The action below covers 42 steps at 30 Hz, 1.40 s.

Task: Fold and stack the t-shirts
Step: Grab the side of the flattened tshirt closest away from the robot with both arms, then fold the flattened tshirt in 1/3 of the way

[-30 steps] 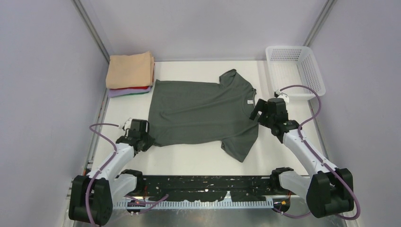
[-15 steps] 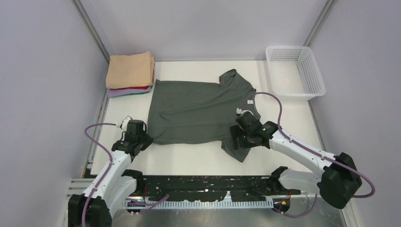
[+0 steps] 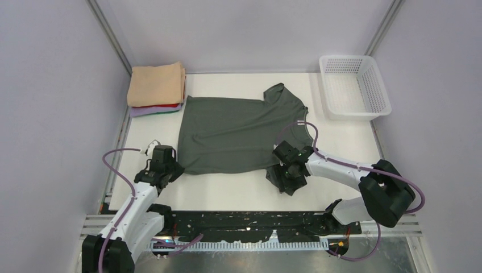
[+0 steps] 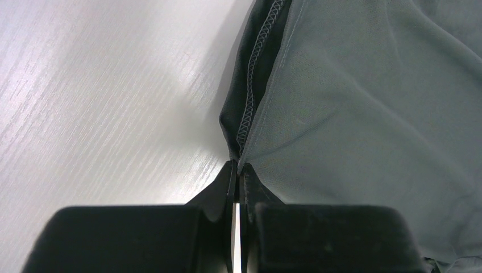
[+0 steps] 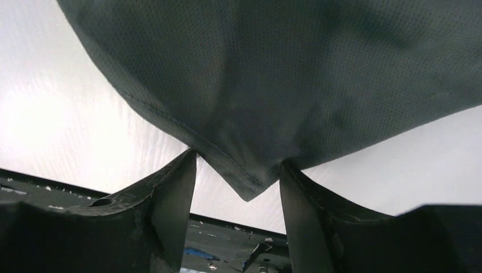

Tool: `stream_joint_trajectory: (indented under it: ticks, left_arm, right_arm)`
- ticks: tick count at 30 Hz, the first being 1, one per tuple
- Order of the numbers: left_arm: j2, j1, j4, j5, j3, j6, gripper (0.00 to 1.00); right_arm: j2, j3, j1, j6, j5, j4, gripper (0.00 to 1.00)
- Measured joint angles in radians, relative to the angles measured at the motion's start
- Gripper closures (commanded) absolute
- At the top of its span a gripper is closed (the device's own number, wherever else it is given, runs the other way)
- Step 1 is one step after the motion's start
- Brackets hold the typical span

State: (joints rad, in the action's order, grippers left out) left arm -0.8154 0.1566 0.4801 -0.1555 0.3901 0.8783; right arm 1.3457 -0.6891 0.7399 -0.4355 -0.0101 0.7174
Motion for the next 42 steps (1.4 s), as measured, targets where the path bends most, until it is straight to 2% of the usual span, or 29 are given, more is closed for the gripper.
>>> stream_joint_trajectory:
  ticks: [2, 3, 5, 7, 13, 16, 23, 29, 35, 42]
  left_arm:
    - [0.000, 0.000, 0.000, 0.000, -0.001, -0.001, 1.00]
    - [0.000, 0.000, -0.001, 0.000, -0.002, -0.001, 1.00]
    - [0.000, 0.000, 0.000, 0.000, -0.003, -0.001, 1.00]
    - [0.001, 0.000, 0.001, -0.001, -0.003, -0.001, 1.00]
    - [0.028, 0.000, 0.034, -0.009, -0.003, -0.001, 1.00]
    - [0.066, 0.000, 0.077, -0.011, -0.003, 0.000, 1.00]
    - [0.212, 0.000, 0.205, -0.031, -0.026, 0.006, 1.00]
    - [0.381, 0.000, 0.288, 0.004, -0.054, 0.008, 1.00]
    - [0.374, 0.000, 0.270, 0.056, -0.051, 0.006, 1.00]
    - [0.195, 0.000, 0.237, 0.093, 0.029, -0.008, 1.00]
  right_arm:
    - [0.031, -0.007, -0.002, 0.006, 0.013, -0.005, 0.59]
    - [0.038, -0.010, -0.004, 0.009, 0.023, -0.003, 0.73]
    - [0.044, -0.013, -0.009, 0.011, 0.039, 0.000, 0.90]
    - [0.043, -0.012, -0.011, 0.007, 0.033, -0.003, 0.94]
    - [-0.001, 0.024, -0.013, -0.015, -0.020, -0.009, 0.95]
    - [-0.040, 0.050, 0.024, -0.027, -0.065, 0.053, 0.95]
    - [-0.172, 0.069, 0.127, -0.043, -0.221, 0.211, 0.95]
    - [-0.229, 0.061, 0.129, -0.071, -0.198, 0.256, 0.95]
    - [-0.229, -0.002, 0.064, -0.062, -0.146, 0.255, 0.95]
    - [-0.226, -0.109, -0.089, 0.000, -0.126, 0.220, 0.95]
